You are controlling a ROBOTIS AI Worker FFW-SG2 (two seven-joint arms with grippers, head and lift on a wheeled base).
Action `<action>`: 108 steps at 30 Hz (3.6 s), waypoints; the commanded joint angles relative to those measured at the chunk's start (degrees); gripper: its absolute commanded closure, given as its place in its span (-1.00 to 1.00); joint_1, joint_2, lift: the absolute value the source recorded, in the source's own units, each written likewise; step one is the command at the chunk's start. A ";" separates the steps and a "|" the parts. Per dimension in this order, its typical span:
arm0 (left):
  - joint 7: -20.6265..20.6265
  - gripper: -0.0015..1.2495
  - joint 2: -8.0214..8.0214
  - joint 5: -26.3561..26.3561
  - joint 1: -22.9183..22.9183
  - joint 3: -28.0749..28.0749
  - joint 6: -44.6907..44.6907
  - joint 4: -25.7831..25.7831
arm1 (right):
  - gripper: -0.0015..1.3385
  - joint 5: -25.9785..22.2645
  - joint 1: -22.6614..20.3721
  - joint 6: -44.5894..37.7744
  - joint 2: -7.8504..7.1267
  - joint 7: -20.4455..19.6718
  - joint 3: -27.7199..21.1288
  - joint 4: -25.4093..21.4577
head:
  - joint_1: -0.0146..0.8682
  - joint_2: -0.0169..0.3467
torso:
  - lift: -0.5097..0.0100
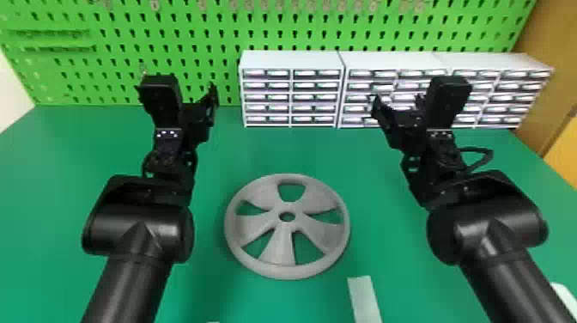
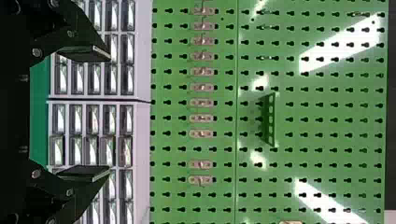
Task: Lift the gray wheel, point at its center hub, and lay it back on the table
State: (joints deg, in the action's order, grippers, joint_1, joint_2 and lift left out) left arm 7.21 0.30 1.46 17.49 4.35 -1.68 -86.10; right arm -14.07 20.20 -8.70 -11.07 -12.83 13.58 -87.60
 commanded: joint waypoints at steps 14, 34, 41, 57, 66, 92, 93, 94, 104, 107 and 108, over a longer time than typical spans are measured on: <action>-0.09 -0.18 -0.03 0.12 0.61 -0.39 0.01 0.41 | -0.38 -0.08 -0.25 -0.27 -0.35 0.00 -0.04 0.33 | 0.60 -0.64 | 0.59; -0.09 -0.19 -0.03 -0.32 0.44 -0.75 0.01 0.49 | -0.38 -0.26 0.10 -0.18 -0.53 0.00 -0.31 0.68 | 0.60 -0.64 | 0.59; -0.17 -0.18 -0.03 -0.67 -0.35 -1.36 0.01 0.58 | -0.38 -0.52 0.19 -0.18 0.00 0.00 -0.48 0.68 | 0.60 -0.64 | 0.59; -0.17 -0.18 -0.03 -0.93 -1.23 -1.36 0.01 1.02 | -0.38 -0.61 -0.25 -1.23 0.44 0.00 -0.13 0.68 | 0.60 -0.64 | 0.59; -0.17 -0.18 -0.03 -1.37 -1.32 -0.48 -0.34 1.11 | -0.37 -0.52 -0.43 -1.41 0.44 0.00 -0.22 0.68 | 0.60 -0.64 | 0.59; -0.26 -0.18 1.81 -4.89 -1.14 1.10 -0.43 1.11 | -0.38 -0.61 -0.78 -1.85 0.97 0.00 0.66 1.21 | 0.60 -0.64 | 0.59; -0.26 -0.19 1.81 -4.89 -1.06 1.28 -0.52 1.20 | -0.38 -0.61 -0.78 -1.85 0.97 0.00 0.57 1.29 | 0.60 -0.64 | 0.59; -0.26 -0.18 1.90 -4.80 -0.97 1.45 -0.52 1.20 | -0.37 -0.61 -0.87 -1.85 1.05 0.00 0.48 1.29 | 0.60 -0.64 | 0.59; -0.26 -0.19 1.81 -4.89 -0.88 1.63 -0.60 1.20 | -0.38 -0.61 -1.31 -2.37 0.97 0.00 0.92 1.56 | 0.60 -0.64 | 0.59; -0.26 -0.18 1.81 -4.80 -0.88 1.63 -0.60 1.20 | -0.38 -0.52 -1.31 -2.46 1.23 0.00 1.01 1.65 | 0.60 -0.64 | 0.59; -0.26 -0.18 1.81 -4.80 -0.88 1.54 -0.60 1.20 | -0.38 -0.44 -1.31 -2.37 1.23 0.00 1.10 1.65 | 0.60 -0.64 | 0.59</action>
State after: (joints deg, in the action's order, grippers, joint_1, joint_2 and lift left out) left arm 6.94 2.12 -3.41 16.55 5.91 -2.28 -84.90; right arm -14.62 18.90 -11.03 -10.06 -12.83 14.56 -86.05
